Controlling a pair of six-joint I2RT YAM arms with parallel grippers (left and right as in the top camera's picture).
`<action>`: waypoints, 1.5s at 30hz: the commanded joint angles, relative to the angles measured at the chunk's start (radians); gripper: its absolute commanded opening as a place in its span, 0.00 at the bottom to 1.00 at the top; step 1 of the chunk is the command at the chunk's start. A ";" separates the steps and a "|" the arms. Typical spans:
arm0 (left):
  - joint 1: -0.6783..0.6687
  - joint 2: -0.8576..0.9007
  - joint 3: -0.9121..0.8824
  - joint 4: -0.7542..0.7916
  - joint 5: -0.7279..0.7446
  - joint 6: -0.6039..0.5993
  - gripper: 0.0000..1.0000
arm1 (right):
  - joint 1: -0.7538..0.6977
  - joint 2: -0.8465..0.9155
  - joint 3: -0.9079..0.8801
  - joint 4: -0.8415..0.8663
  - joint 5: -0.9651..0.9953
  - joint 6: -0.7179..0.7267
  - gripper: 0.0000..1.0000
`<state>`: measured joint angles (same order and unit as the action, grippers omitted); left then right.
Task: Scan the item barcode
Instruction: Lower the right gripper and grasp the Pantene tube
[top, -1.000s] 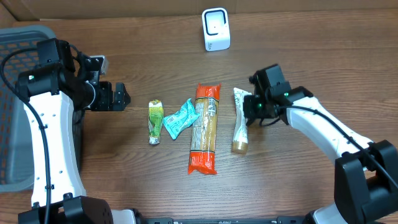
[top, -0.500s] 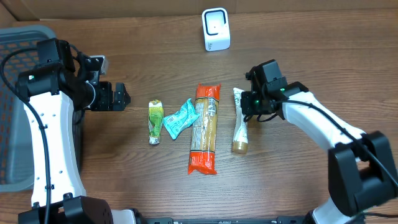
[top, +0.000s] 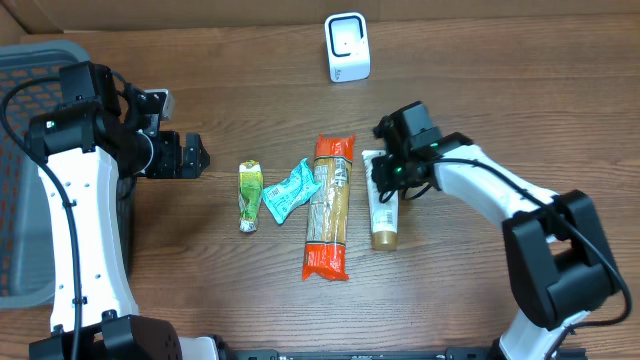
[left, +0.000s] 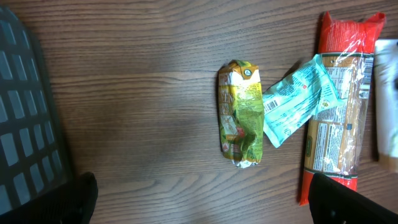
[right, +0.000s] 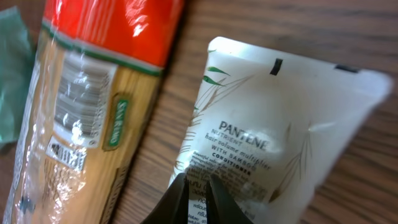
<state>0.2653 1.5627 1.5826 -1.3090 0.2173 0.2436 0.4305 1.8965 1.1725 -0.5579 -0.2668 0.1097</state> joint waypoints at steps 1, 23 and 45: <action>-0.002 -0.007 0.003 0.002 0.015 0.022 1.00 | 0.033 0.069 -0.010 -0.024 0.002 -0.040 0.12; -0.002 -0.007 0.003 0.002 0.015 0.022 0.99 | -0.069 -0.122 0.208 -0.328 -0.034 0.020 0.63; -0.002 -0.007 0.003 0.002 0.015 0.022 1.00 | -0.088 -0.089 -0.130 -0.126 -0.158 -0.032 0.79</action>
<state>0.2653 1.5627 1.5826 -1.3094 0.2176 0.2436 0.3408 1.7847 1.0866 -0.7227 -0.4042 0.0891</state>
